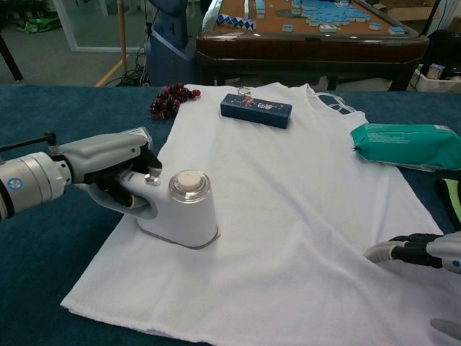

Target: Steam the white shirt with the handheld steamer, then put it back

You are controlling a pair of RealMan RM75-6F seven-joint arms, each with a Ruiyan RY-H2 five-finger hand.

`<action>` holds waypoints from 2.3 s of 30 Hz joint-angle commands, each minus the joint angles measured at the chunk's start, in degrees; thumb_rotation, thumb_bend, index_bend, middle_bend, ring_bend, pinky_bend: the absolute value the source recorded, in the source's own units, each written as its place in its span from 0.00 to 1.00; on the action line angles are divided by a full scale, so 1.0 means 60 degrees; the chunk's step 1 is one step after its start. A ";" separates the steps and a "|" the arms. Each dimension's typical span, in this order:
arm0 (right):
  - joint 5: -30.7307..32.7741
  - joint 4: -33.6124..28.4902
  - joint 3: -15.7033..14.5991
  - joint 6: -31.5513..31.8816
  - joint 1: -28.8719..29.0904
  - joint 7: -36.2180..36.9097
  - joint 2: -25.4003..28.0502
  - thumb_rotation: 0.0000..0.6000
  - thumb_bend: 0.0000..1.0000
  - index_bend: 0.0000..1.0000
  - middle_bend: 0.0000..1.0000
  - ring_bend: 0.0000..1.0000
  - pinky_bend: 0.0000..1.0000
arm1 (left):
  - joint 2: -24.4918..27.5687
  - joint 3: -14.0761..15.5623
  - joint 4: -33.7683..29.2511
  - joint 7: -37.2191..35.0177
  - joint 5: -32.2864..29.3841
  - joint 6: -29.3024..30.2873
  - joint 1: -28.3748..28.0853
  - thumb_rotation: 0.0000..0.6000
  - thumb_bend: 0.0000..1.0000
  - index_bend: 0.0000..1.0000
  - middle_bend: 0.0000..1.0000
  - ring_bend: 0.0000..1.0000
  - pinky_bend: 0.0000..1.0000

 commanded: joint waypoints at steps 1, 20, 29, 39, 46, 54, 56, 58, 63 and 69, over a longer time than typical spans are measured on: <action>-0.0005 -0.0010 -0.0010 0.0006 -0.0003 -0.0009 0.0007 1.00 0.41 0.00 0.09 0.00 0.00 | 0.0169 0.0110 -0.0163 0.0039 0.0070 0.0027 0.0094 1.00 0.24 0.88 0.81 0.67 0.72; -0.0069 -0.0078 -0.0097 0.0089 -0.0039 -0.0027 0.0089 1.00 0.41 0.00 0.09 0.00 0.00 | 0.1043 0.0757 -0.1040 0.0274 0.0525 0.0505 0.0839 1.00 0.24 0.88 0.81 0.67 0.72; -0.0019 -0.0106 -0.0093 0.0163 -0.0086 -0.0050 0.0175 1.00 0.41 0.00 0.09 0.00 0.00 | 0.0554 0.0412 -0.0578 0.0352 0.0313 0.0200 0.0641 1.00 0.24 0.88 0.81 0.67 0.72; 0.0015 -0.0138 -0.0089 0.0185 -0.0117 -0.0090 0.0211 1.00 0.41 0.00 0.09 0.00 0.00 | 0.0011 -0.0140 0.0062 0.0204 0.0104 -0.0151 0.0192 1.00 0.24 0.88 0.81 0.67 0.72; 0.0052 -0.0170 -0.0077 0.0192 -0.0136 -0.0129 0.0242 1.00 0.41 0.00 0.09 0.00 0.00 | -0.0338 -0.0513 0.0626 0.0003 -0.0131 -0.0408 -0.0126 1.00 0.24 0.88 0.81 0.67 0.72; 0.0077 -0.0168 -0.0064 0.0167 -0.0136 -0.0128 0.0241 1.00 0.41 0.00 0.09 0.00 0.00 | -0.0689 -0.0867 0.1383 -0.0287 -0.0276 -0.0612 -0.0506 1.00 0.24 0.88 0.81 0.67 0.72; 0.0088 -0.0172 -0.0058 0.0180 -0.0145 -0.0133 0.0254 1.00 0.41 0.00 0.09 0.00 0.00 | -0.0747 -0.0944 0.1576 -0.0394 -0.0315 -0.0641 -0.0573 1.00 0.24 0.88 0.81 0.67 0.72; 0.0104 -0.0175 -0.0052 0.0190 -0.0155 -0.0134 0.0267 1.00 0.41 0.00 0.09 0.00 0.00 | -0.0798 -0.1027 0.1785 -0.0555 -0.0379 -0.0680 -0.0629 1.00 0.24 0.88 0.81 0.67 0.72; 0.0124 -0.0163 -0.0043 0.0187 -0.0165 -0.0135 0.0271 1.00 0.41 0.00 0.09 0.00 0.00 | -0.0790 -0.1095 0.2141 -0.1057 -0.0475 -0.0823 -0.0678 1.00 0.24 0.88 0.81 0.67 0.72; 0.0129 -0.0160 -0.0026 0.0159 -0.0155 -0.0150 0.0246 1.00 0.41 0.00 0.09 0.00 0.00 | -0.0681 -0.1027 0.2401 -0.1535 -0.0456 -0.0843 -0.0606 1.00 0.24 0.88 0.81 0.67 0.72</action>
